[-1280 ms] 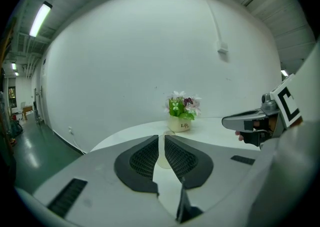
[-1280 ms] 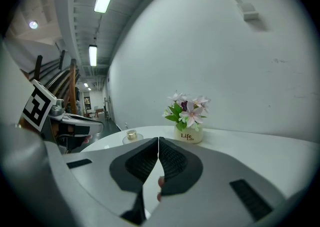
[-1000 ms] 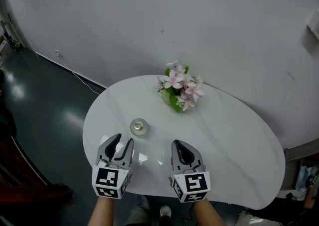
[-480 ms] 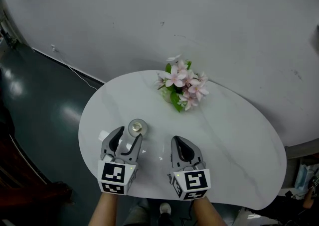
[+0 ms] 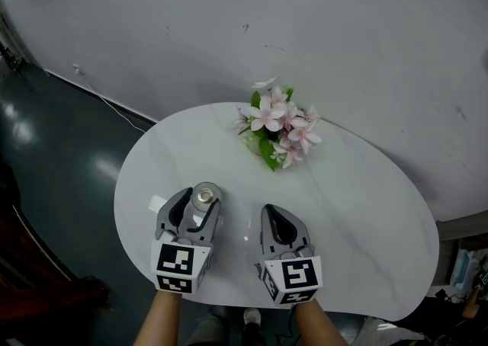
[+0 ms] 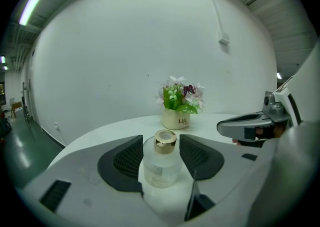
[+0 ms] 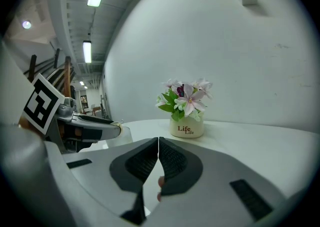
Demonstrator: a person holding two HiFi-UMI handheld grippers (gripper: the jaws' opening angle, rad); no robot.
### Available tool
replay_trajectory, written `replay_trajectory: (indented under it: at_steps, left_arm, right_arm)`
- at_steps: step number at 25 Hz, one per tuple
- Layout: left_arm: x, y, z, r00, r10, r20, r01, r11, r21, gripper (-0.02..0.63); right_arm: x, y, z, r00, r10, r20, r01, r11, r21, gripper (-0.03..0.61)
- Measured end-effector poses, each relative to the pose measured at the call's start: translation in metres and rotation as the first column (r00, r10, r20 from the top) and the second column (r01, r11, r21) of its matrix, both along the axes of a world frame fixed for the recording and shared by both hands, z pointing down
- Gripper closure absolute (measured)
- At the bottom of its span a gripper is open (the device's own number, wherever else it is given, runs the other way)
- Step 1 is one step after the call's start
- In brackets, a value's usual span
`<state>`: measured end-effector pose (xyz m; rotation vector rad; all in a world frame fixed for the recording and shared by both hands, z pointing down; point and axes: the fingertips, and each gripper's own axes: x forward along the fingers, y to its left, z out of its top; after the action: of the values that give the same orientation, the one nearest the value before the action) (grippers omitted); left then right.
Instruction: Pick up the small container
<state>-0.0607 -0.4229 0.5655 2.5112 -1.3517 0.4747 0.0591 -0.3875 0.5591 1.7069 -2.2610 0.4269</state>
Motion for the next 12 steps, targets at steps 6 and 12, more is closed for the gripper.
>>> replay_trajectory:
  at_steps: [6, 12]
  left_arm:
    - [0.0015, -0.0023, -0.001, 1.0, 0.013, 0.022, -0.014, 1.0, 0.02, 0.403]
    - [0.0044, -0.0034, -0.0014, 1.0, 0.013, 0.026, -0.014, 0.999, 0.033, 0.426]
  right_arm:
    - [0.0, -0.0017, 0.0043, 1.0, 0.0, 0.001, 0.0, 1.0, -0.007, 0.511]
    - [0.001, -0.0007, 0.0055, 1.0, 0.002, -0.002, -0.002, 1.0, -0.012, 0.511]
